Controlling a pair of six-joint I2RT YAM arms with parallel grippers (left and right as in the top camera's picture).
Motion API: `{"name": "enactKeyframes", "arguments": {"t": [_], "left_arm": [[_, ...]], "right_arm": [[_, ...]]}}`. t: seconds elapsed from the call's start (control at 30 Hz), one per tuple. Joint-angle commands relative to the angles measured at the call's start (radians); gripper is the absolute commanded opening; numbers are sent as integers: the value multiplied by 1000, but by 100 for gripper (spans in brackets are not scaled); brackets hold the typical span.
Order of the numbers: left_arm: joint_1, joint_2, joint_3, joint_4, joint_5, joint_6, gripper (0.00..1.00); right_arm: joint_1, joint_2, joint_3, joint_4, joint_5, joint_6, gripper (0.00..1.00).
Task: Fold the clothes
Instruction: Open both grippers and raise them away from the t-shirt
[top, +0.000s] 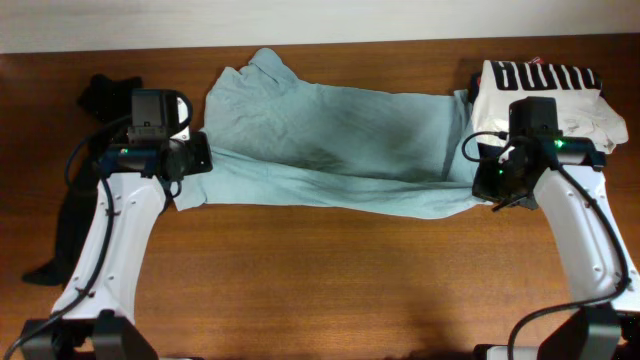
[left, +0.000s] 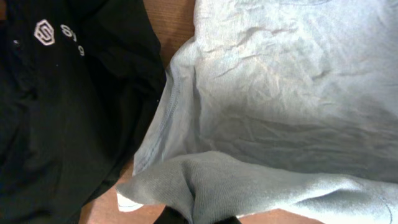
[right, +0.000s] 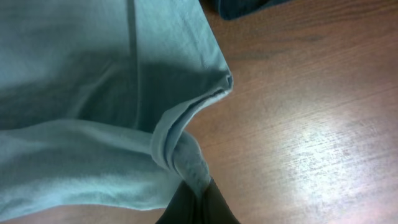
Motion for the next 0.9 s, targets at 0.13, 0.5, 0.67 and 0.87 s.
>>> {"name": "enactKeyframes", "arguments": {"t": [0.13, 0.5, 0.67, 0.87], "left_arm": [[-2, 85, 1, 49, 7, -12, 0], [-1, 146, 1, 253, -4, -11, 99], [-1, 145, 1, 300, -19, -8, 99], [-2, 145, 19, 296, 0, 40, 99]], "right_arm": [[-7, 68, -6, 58, -6, 2, 4], [-7, 98, -6, 217, -5, 2, 99], [-7, 98, -5, 244, -6, 2, 99], [-7, 98, 16, 236, -92, -66, 99]]}}
